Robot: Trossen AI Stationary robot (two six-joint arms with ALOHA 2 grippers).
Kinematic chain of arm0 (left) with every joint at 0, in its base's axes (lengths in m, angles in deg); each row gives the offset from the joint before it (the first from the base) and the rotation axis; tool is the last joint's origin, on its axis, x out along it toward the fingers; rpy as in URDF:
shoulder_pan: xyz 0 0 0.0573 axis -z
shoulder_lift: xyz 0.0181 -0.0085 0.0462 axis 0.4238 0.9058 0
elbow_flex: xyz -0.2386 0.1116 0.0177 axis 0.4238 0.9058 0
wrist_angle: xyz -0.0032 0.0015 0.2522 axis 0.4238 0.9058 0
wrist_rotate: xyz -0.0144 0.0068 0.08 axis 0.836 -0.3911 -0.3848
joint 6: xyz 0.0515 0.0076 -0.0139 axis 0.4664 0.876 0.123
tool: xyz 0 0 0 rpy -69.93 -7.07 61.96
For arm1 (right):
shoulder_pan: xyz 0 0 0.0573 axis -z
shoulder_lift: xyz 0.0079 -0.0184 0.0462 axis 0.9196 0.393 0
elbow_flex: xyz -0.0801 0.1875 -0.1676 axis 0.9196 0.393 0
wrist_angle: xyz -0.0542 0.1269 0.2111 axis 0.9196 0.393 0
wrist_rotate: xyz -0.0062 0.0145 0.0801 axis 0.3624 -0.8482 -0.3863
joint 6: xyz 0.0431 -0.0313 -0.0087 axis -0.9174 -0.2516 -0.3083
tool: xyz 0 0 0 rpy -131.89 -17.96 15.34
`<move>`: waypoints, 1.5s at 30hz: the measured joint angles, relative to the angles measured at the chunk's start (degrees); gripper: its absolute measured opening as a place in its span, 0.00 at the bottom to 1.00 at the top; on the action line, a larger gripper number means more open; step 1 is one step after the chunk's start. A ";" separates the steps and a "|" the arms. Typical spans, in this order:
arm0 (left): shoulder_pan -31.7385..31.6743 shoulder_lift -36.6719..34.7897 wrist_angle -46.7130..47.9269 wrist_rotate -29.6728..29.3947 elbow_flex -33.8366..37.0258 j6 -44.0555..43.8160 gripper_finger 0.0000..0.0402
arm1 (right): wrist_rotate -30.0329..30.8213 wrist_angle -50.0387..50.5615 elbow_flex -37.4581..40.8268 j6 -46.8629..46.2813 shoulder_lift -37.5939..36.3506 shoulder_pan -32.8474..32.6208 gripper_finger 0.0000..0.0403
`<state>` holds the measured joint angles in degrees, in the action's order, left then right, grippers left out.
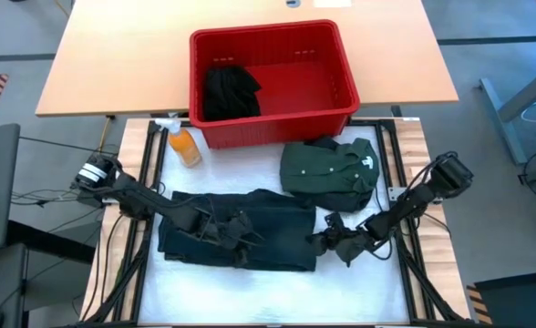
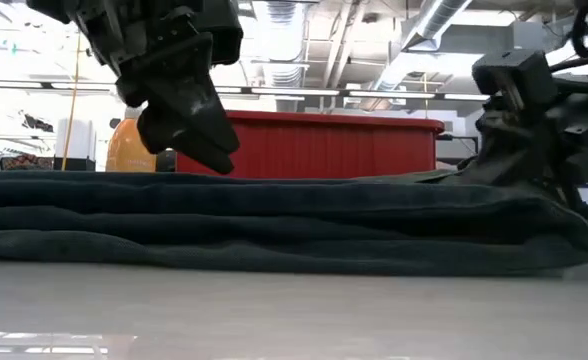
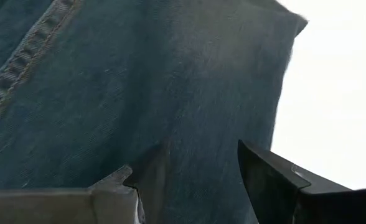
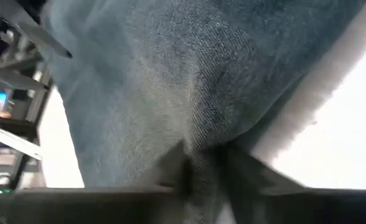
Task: Fold Laundry from Bin
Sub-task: Fold the blue pants from the bin
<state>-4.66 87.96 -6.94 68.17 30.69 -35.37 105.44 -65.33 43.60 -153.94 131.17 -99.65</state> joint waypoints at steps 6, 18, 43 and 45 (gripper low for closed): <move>0.17 0.13 -1.49 -4.09 0.05 2.42 0.44 | -5.25 5.39 -0.16 2.13 -10.33 -2.15 0.08; -2.61 10.76 -21.07 -0.57 -0.55 3.76 0.44 | -8.53 54.00 -10.45 -10.97 -32.78 -18.40 0.07; -7.60 45.58 1.00 23.19 -53.47 25.42 0.44 | -16.07 60.69 -41.09 33.58 -23.80 -5.91 0.08; -7.91 47.19 6.53 25.50 -57.89 28.41 0.44 | -16.73 60.59 -41.21 34.03 -23.24 -5.57 0.08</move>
<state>-12.57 135.14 -0.41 93.67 -27.20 -6.96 88.71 -4.74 2.39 -119.91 107.93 -105.22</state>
